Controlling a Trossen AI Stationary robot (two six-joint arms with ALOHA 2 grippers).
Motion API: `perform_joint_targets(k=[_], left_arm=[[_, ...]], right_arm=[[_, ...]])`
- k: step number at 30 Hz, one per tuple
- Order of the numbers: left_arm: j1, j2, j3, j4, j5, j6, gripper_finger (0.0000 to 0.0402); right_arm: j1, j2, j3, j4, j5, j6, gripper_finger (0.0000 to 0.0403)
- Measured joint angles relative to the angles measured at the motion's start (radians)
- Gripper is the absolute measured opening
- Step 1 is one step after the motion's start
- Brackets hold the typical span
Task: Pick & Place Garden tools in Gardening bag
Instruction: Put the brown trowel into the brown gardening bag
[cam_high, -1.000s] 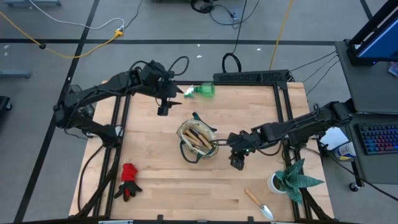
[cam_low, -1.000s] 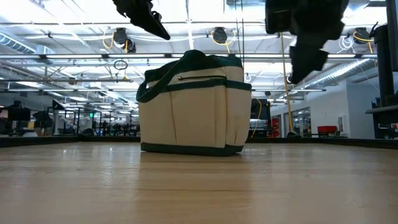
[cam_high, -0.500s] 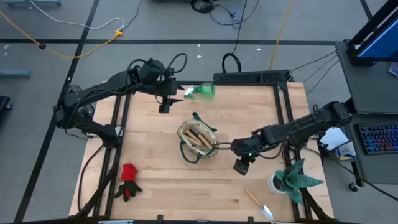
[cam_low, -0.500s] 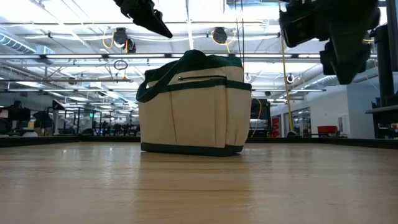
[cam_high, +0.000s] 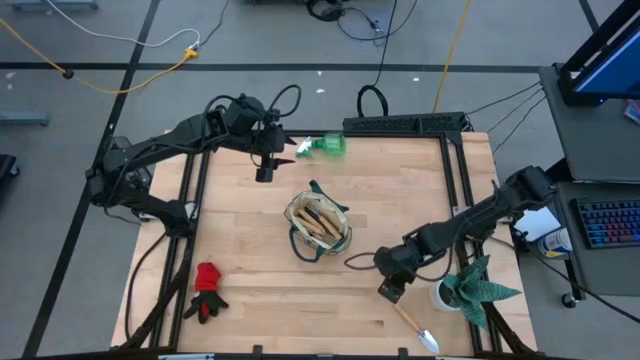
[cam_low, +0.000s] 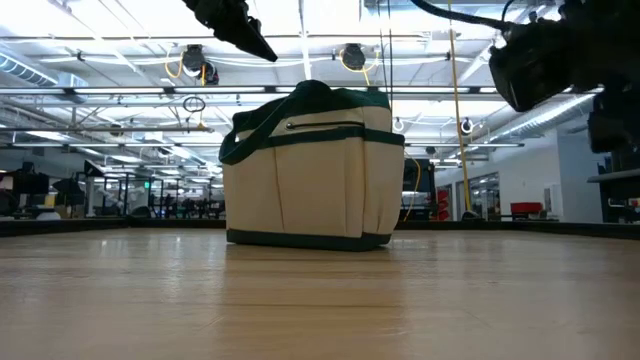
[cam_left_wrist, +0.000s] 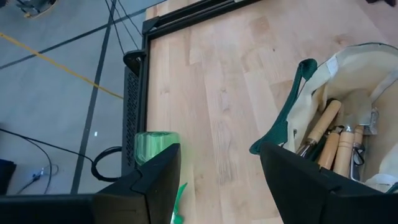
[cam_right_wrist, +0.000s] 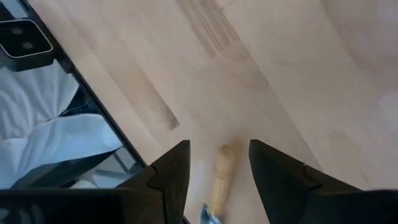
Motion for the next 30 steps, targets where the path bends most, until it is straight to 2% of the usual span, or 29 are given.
perform_joint_targets(k=[5, 11, 22, 30], left_arm=[[0.000, 0.000, 0.000, 0.000, 0.000, -0.024, 0.0227], [0.000, 0.000, 0.000, 0.000, 0.000, -0.028, 0.0227], [0.000, 0.000, 0.000, 0.001, 0.000, -0.027, 0.0227], [0.000, 0.003, 0.000, 0.009, 0.000, -0.044, 0.0227]], right_arm=[[0.031, 0.050, 0.001, 0.040, 0.000, 0.048, 0.0160], [0.076, 0.049, 0.002, -0.017, 0.000, 0.171, 0.0160], [0.128, 0.055, 0.002, -0.005, 0.003, 0.318, 0.0160], [0.169, 0.149, 0.002, 0.090, 0.001, 0.323, 0.0160]])
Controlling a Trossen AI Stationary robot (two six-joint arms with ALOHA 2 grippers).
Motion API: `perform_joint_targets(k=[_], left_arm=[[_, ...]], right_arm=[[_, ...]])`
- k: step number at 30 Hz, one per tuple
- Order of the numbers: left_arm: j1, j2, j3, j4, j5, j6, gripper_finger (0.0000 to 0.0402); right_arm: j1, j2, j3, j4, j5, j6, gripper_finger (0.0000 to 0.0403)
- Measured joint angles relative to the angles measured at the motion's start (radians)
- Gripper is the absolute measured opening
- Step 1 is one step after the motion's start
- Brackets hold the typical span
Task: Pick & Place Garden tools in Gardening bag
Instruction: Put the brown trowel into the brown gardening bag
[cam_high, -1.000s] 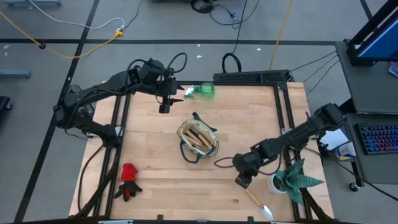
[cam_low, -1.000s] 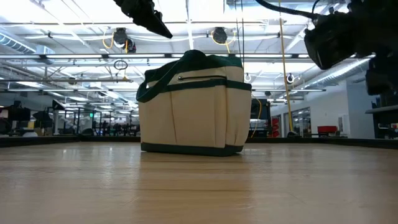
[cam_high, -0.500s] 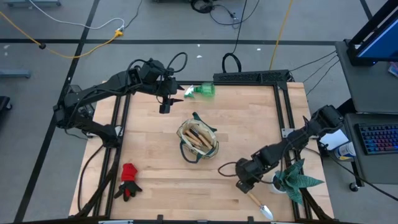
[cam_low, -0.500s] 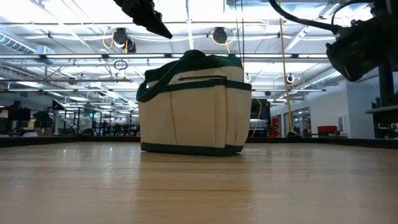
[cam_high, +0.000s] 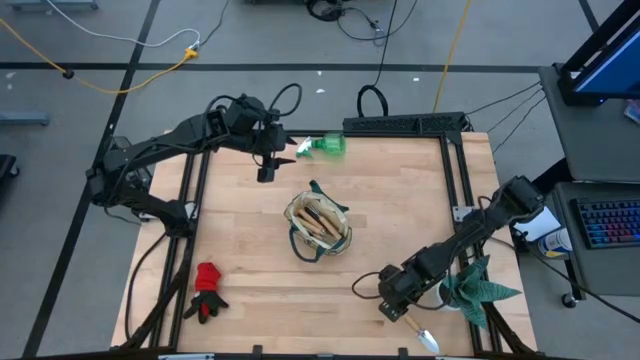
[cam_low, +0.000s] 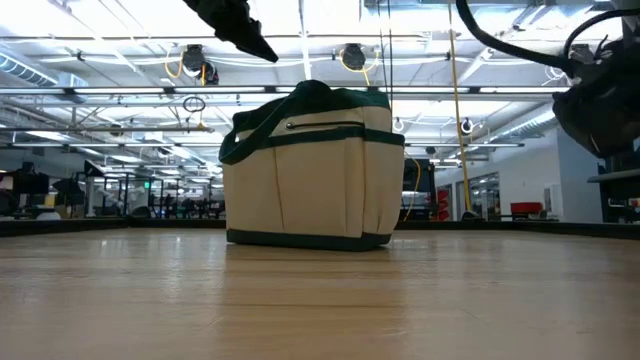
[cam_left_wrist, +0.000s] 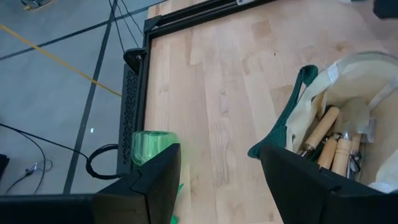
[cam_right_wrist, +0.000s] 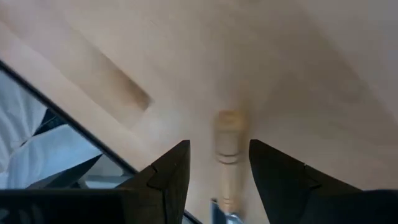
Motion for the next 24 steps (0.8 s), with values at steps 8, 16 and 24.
perform_joint_targets(k=[8, 16, 24], left_arm=[[0.000, 0.000, 0.000, 0.029, 0.000, -0.020, 0.0227], [0.000, 0.000, 0.000, 0.028, 0.000, -0.020, 0.0227], [0.000, 0.000, 0.000, 0.028, 0.000, -0.021, 0.0228]], right_arm=[[0.024, 0.052, 0.002, 0.027, 0.003, -0.005, 0.0160], [0.055, 0.050, 0.002, -0.002, 0.039, -0.024, 0.0160], [0.065, 0.049, 0.002, -0.013, 0.098, -0.109, 0.0134]])
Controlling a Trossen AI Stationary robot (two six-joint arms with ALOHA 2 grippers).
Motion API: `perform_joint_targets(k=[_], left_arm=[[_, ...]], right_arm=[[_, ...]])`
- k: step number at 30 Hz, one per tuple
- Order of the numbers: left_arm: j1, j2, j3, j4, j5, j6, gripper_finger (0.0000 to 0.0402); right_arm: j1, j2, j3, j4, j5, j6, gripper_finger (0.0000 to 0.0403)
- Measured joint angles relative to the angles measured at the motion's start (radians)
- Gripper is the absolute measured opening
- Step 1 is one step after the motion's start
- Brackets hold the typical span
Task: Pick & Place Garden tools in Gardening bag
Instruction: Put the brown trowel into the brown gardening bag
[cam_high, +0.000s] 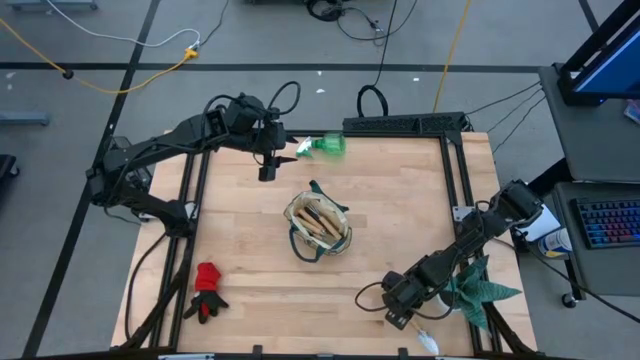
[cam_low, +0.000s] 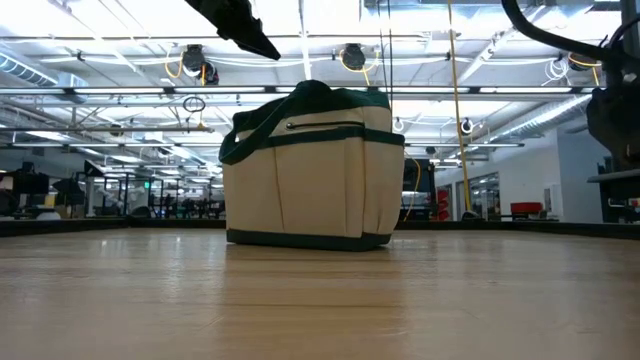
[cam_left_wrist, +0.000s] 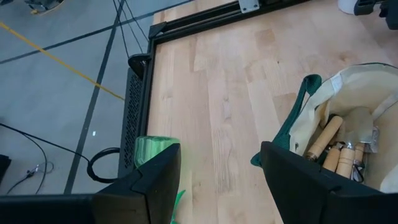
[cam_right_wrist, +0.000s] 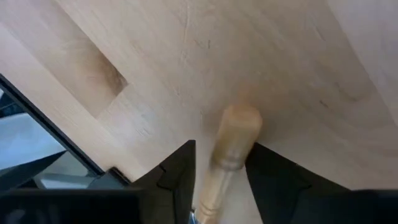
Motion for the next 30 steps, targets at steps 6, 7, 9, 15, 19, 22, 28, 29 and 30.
perform_joint_targets(k=[6, 7, 9, 15, 19, 22, 28, 29, 30], left_arm=[[0.000, 0.000, 0.000, -0.001, 0.000, -0.002, 0.0227], [0.000, 0.000, 0.000, -0.001, 0.000, -0.002, 0.0227], [0.000, 0.000, 0.000, -0.002, 0.000, -0.002, 0.0227], [0.000, 0.000, 0.000, -0.003, 0.000, -0.002, 0.0227], [0.000, 0.000, 0.000, -0.003, 0.000, -0.001, 0.0227], [0.000, 0.000, 0.000, -0.003, 0.000, 0.001, 0.0227], [0.000, 0.000, 0.000, -0.004, 0.000, 0.014, 0.0227], [0.000, 0.000, 0.000, -0.004, 0.000, 0.017, 0.0227], [0.000, 0.000, 0.000, -0.004, 0.000, 0.017, 0.0227]], right_arm=[[0.000, 0.000, 0.000, -0.014, 0.007, -0.036, 0.0080], [0.000, 0.000, 0.000, -0.014, 0.008, -0.044, 0.0073], [0.000, 0.000, 0.000, -0.014, 0.008, -0.055, 0.0063], [-0.003, 0.000, -0.001, -0.010, 0.007, -0.072, 0.0067], [-0.014, 0.000, -0.002, 0.003, 0.009, -0.142, 0.0072], [-0.031, -0.002, -0.002, 0.006, 0.019, -0.198, 0.0063], [-0.089, -0.016, -0.003, 0.004, 0.040, -0.285, 0.0065], [-0.099, -0.022, -0.003, 0.004, 0.049, -0.307, 0.0067], [-0.112, -0.029, -0.003, 0.005, 0.063, -0.329, 0.0070]])
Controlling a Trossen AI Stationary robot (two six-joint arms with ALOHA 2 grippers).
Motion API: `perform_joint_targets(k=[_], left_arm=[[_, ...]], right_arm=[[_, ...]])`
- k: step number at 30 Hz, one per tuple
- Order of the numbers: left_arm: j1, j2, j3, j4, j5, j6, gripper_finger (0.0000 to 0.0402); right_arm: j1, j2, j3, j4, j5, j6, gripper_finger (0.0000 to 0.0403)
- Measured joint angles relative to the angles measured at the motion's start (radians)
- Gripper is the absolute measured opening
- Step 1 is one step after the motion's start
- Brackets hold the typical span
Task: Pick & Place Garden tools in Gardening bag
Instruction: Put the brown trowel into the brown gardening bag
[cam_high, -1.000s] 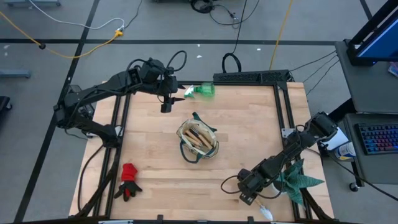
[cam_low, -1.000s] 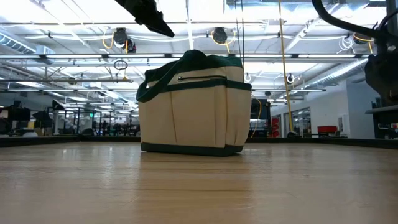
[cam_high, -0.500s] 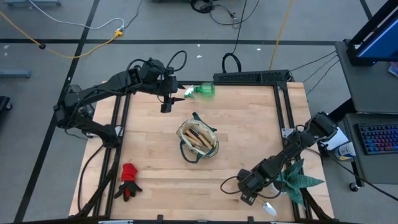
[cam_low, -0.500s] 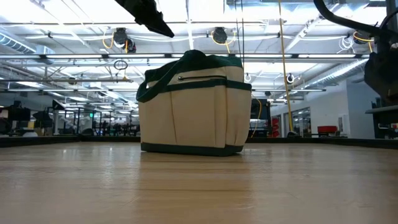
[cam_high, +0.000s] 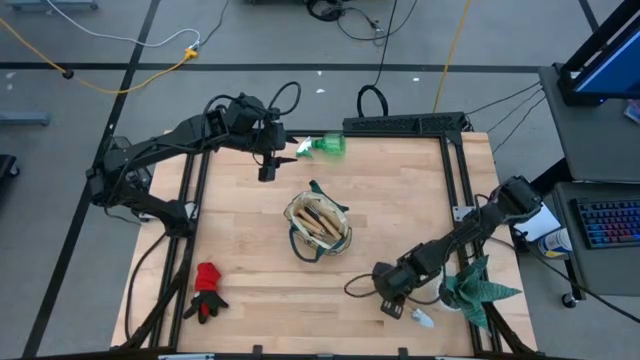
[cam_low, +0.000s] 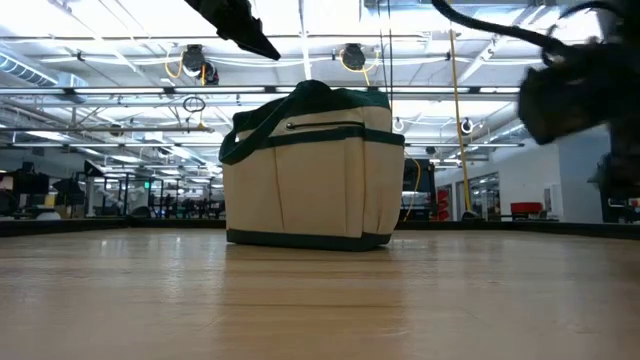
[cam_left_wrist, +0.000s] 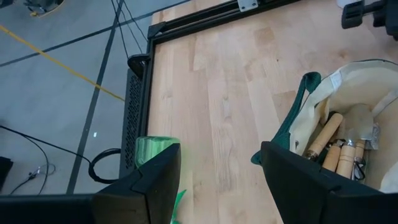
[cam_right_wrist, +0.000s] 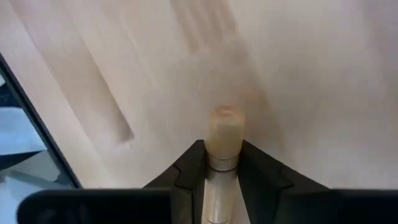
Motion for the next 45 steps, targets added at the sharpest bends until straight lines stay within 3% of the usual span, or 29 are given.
perform_joint_targets(k=[12, 21, 30, 38, 45], left_arm=[[0.000, 0.000, 0.000, -0.046, -0.001, -0.005, 0.0228], [0.000, 0.000, 0.000, -0.162, -0.001, -0.022, 0.0227], [0.000, 0.000, 0.000, -0.167, -0.006, -0.069, 0.0227], [-0.001, 0.000, 0.000, -0.168, -0.138, -0.114, 0.0227], [0.000, 0.000, 0.000, -0.167, -0.160, -0.124, 0.0227]], right_arm=[[-0.168, -0.170, 0.000, 0.008, 0.239, -0.301, 0.0071], [-0.280, -0.214, 0.000, 0.031, 0.244, -0.421, 0.0064], [-0.348, -0.221, 0.000, 0.171, 0.293, -0.462, 0.0064], [-0.359, -0.293, 0.000, 0.186, 0.294, -0.464, 0.0066], [-0.359, -0.396, 0.002, 0.228, 0.418, -0.548, 0.0065]])
